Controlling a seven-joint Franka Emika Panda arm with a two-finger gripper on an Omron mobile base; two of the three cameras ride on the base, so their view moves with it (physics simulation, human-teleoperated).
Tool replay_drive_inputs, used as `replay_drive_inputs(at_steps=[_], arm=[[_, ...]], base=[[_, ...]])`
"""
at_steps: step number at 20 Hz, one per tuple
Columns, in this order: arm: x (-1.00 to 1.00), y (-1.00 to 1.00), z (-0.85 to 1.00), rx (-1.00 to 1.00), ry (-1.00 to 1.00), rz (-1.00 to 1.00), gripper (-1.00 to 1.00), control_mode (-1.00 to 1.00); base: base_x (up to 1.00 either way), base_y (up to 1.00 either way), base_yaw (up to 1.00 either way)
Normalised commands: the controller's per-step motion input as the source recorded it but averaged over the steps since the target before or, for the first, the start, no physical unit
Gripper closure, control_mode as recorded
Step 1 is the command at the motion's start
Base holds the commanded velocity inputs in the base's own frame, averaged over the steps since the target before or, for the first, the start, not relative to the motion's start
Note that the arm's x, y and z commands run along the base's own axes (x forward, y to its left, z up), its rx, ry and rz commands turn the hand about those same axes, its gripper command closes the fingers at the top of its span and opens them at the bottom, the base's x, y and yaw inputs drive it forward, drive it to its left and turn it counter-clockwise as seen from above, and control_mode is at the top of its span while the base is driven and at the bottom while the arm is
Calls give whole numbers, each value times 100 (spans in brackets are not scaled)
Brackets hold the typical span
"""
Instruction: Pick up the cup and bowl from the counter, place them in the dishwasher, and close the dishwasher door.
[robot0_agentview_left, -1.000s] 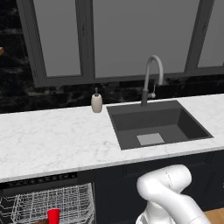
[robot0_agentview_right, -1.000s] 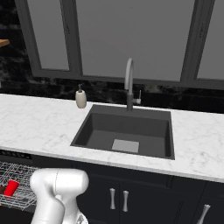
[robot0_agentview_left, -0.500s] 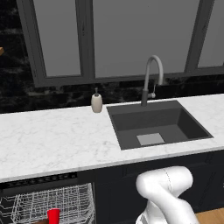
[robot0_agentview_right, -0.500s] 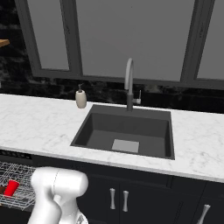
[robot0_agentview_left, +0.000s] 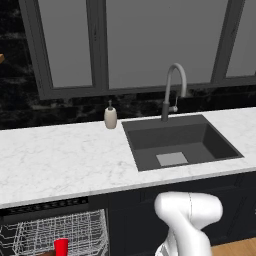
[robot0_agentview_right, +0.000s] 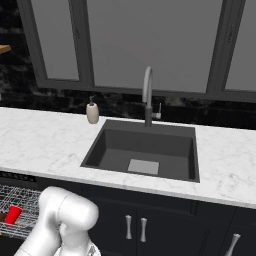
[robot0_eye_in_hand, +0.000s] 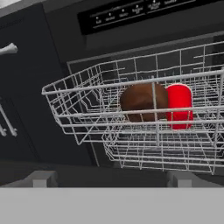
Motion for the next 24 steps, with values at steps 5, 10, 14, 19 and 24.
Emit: replay_drive_inputs(at_steps=[5, 10, 14, 19, 24], arm=[[0, 30, -47, -1, 0, 0, -100, -100], [1, 11, -73, 0, 0, -2, -100, -100], [-19, 14, -53, 0, -1, 0, -100, -100], [-54, 0, -21, 0, -6, 0, -100, -100], [-52, -8, -34, 0, -11, -3, -100, -100]], base=[[0, 0, 0], [0, 0, 0], [0, 0, 0], [0, 0, 0], [0, 0, 0]])
